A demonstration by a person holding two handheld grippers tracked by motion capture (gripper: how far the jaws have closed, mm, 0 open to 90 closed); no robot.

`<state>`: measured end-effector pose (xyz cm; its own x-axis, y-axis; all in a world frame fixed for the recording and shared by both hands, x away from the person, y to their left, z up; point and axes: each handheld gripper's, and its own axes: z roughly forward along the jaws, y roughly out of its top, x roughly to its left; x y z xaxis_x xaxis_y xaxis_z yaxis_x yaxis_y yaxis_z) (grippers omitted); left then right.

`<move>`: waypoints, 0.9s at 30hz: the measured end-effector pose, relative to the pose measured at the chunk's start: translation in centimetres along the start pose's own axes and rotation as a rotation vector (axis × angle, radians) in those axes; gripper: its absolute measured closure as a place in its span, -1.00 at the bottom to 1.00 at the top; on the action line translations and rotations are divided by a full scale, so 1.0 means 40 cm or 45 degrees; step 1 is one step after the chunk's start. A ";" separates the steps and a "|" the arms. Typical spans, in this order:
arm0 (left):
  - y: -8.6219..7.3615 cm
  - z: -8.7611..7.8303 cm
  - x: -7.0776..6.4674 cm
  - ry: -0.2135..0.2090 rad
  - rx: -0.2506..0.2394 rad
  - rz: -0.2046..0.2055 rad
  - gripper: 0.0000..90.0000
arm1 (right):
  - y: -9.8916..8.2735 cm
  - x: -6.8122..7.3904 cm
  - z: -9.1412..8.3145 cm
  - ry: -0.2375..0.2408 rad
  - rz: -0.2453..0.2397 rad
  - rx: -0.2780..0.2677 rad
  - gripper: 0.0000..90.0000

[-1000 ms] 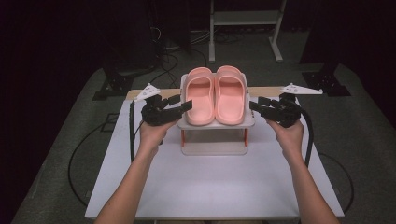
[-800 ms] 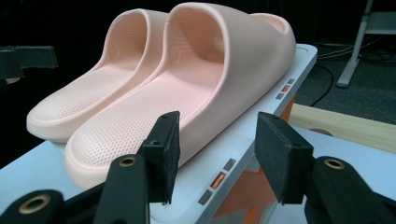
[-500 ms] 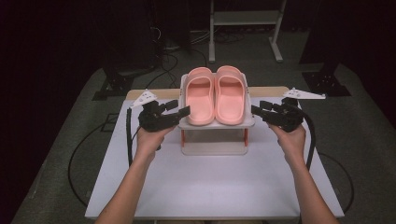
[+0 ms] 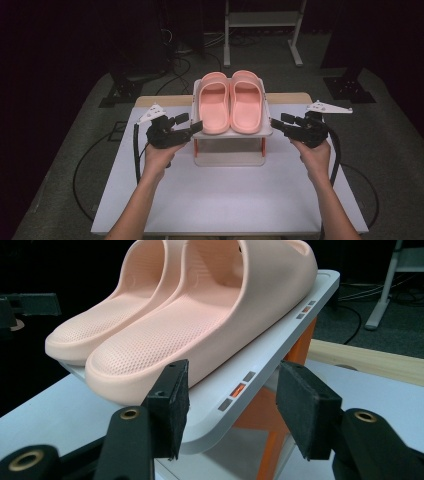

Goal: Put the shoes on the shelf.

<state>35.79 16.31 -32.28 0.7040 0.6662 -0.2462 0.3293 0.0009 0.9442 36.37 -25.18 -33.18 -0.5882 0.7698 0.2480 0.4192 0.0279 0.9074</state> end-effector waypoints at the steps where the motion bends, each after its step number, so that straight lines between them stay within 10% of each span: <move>1: 0.000 0.000 0.000 0.000 0.000 0.000 -0.37 | 0.000 0.000 0.000 0.000 0.000 0.000 0.03; 27: -0.066 -0.029 -0.013 -0.002 0.007 -0.024 -0.52 | -0.061 0.008 -0.024 0.027 0.006 -0.001 -0.03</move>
<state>33.83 16.83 -34.39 0.6985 0.6652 -0.2638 0.3455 0.0093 0.9384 34.50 -25.63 -35.01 -0.6006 0.7563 0.2595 0.4215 0.0236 0.9065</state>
